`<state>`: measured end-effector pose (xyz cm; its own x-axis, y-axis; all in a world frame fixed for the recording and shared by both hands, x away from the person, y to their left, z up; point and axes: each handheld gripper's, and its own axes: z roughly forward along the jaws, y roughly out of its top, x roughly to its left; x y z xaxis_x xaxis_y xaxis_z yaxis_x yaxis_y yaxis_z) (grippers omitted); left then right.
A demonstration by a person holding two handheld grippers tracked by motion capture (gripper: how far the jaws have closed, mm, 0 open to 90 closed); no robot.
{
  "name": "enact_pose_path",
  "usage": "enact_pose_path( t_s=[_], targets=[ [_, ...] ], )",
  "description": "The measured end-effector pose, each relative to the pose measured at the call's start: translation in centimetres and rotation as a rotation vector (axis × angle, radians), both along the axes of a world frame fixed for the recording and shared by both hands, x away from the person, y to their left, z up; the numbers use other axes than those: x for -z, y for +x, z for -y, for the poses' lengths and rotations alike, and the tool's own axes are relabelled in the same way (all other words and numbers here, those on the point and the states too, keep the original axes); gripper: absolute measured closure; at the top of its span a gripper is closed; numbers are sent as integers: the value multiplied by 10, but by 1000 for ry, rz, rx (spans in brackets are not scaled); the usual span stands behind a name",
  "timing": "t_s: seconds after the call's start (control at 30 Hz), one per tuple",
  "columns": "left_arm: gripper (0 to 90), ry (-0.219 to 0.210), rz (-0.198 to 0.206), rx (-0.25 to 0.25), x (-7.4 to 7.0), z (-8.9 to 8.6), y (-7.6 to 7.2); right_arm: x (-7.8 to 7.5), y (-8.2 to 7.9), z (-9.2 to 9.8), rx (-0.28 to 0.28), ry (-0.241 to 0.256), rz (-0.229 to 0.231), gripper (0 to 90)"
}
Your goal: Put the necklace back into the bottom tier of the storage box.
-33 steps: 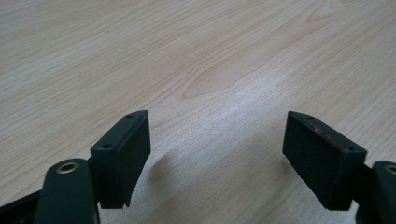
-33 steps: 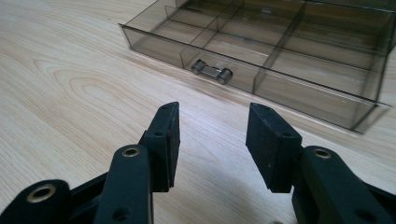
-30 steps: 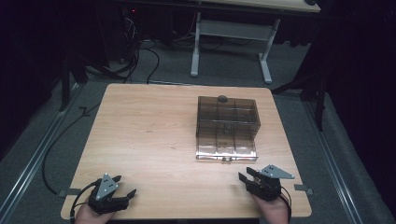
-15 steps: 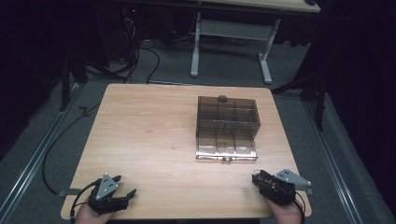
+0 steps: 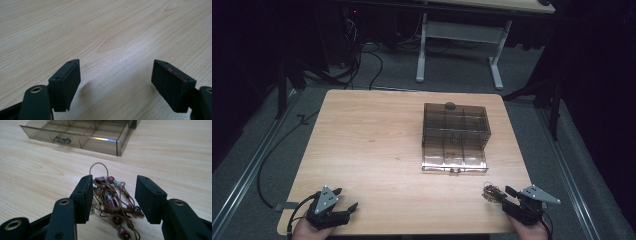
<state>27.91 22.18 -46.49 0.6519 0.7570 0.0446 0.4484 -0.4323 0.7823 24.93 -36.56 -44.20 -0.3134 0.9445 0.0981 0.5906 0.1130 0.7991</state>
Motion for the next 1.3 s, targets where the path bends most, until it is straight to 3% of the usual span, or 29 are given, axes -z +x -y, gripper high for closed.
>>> enact_pose_path(
  t_s=[0.2, 0.33, 0.5, 0.63, 0.8, 1.0, 1.3],
  targets=[
    [238, -1, -1, 0, 0, 0, 0, 11, 7, 0, -9, -11, -72, 454],
    [238, -3, -1, 2, 0, 0, 0, 13, 9, -3, -12, -42, -87, 472],
    [238, -3, -1, 5, 0, 0, 0, 14, 7, -8, -7, -91, -71, 628],
    [238, -2, -2, 6, 0, 0, 0, 13, 7, -8, -24, -74, -77, 764],
    [238, 0, -4, 9, 0, 0, 0, 13, 8, -9, -38, -53, -90, 805],
    [238, -2, -5, 12, 0, 0, 0, 11, 6, -12, -42, -44, -68, 808],
    [238, -3, -1, 15, 0, 0, 0, 0, 0, -14, -19, -22, 20, 809]
  ],
)
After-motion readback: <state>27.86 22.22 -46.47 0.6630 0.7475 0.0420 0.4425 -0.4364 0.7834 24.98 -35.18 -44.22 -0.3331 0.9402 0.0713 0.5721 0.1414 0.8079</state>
